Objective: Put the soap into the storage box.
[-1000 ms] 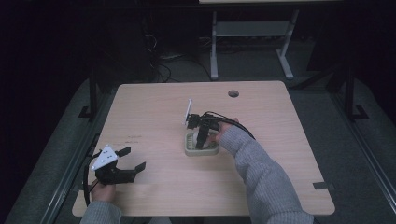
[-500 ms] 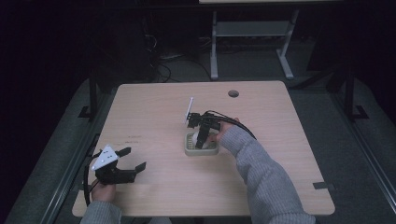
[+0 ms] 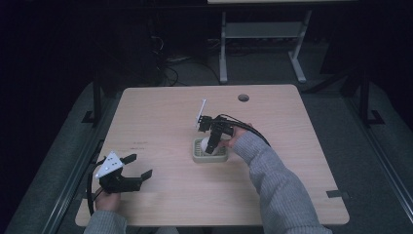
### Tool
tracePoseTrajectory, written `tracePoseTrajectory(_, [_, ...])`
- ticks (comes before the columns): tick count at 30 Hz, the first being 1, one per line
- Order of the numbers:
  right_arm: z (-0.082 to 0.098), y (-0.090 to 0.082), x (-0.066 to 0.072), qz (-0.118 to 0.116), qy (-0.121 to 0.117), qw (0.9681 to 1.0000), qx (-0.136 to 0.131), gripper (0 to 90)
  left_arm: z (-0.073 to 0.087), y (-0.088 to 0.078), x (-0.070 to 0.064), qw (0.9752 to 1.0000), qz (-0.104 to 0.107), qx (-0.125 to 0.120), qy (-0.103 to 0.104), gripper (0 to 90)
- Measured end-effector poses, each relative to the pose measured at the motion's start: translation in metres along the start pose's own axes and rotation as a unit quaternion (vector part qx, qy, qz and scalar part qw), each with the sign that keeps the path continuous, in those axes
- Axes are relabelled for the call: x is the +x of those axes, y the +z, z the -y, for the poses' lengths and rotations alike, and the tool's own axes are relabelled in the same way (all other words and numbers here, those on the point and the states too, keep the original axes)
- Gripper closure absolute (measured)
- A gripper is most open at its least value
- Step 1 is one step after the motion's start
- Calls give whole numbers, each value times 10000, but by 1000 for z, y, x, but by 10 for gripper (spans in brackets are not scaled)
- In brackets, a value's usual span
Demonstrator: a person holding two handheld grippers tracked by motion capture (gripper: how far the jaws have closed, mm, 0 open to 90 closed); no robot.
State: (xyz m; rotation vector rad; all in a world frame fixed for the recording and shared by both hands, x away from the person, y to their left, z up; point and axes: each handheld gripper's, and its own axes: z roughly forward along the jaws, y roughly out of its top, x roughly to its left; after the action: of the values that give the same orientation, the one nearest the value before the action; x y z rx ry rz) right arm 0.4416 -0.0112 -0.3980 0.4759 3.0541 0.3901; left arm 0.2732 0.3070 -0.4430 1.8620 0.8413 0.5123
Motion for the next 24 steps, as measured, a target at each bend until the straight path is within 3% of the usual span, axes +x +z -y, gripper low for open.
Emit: tracePoseTrajectory(24, [31, -19, 0, 49, 258, 9995, -152, 207, 0, 0, -1, 9999, 18, 84, 88, 128])
